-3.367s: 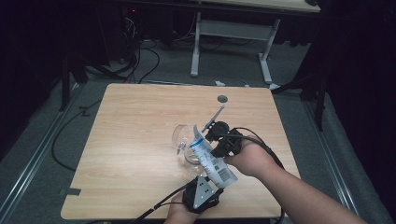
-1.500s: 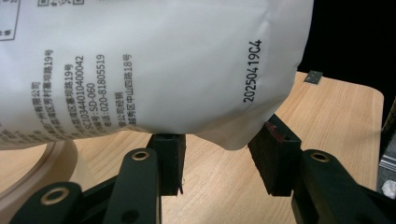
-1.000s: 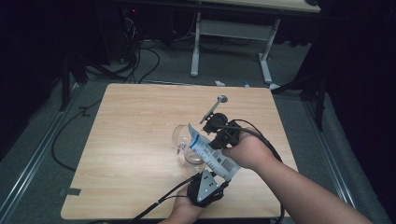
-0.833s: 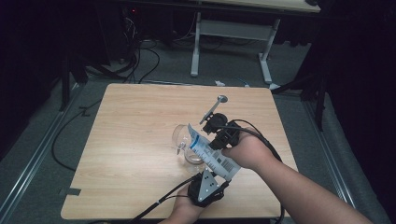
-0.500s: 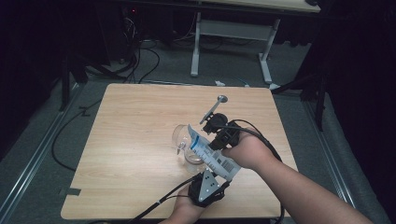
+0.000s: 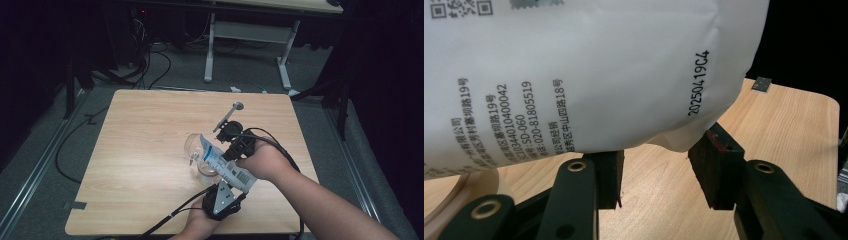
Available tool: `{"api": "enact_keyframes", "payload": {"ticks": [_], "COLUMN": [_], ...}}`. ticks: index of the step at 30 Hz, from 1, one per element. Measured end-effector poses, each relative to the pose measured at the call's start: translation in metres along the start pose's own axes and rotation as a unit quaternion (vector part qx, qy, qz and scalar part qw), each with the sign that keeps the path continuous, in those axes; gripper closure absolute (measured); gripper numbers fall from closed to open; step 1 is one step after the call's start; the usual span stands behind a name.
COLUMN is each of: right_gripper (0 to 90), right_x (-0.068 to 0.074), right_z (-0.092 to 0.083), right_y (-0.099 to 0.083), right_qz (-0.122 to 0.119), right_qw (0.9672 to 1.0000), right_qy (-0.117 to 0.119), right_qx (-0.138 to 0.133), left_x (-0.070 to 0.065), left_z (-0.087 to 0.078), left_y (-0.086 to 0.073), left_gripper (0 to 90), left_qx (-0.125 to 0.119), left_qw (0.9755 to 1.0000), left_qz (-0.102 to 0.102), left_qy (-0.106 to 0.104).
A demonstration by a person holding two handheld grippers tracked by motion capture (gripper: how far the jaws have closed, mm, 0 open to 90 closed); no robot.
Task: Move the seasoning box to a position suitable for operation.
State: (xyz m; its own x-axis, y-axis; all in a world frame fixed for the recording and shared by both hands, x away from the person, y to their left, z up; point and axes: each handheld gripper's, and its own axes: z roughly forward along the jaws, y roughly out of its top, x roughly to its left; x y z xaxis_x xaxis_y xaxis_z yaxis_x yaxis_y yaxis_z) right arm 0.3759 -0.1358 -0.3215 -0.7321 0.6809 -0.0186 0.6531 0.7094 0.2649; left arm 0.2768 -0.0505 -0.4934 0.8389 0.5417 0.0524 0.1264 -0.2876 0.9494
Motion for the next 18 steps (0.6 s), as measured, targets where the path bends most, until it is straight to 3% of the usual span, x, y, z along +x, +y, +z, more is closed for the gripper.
{"api": "enact_keyframes", "payload": {"ticks": [13,18], "right_gripper": [90.0,90.0], "right_x": [0.0001,-0.0012], "right_z": [0.0027,0.0017], "right_y": [0.0011,0.0007], "right_qz": [0.019,0.011], "right_qw": [0.9998,0.9999], "right_qy": [-0.01,-0.008], "right_qx": [0.005,0.003], "left_x": [0.0016,0.001], "left_z": [0.0032,0.0038], "left_y": [-0.0002,0.0009], "left_gripper": [58.9,58.9], "left_qx": [0.004,0.003], "left_qw": [1.0,1.0], "left_qz": [-0.003,-0.003], "left_qy": [-0.002,-0.005]}}
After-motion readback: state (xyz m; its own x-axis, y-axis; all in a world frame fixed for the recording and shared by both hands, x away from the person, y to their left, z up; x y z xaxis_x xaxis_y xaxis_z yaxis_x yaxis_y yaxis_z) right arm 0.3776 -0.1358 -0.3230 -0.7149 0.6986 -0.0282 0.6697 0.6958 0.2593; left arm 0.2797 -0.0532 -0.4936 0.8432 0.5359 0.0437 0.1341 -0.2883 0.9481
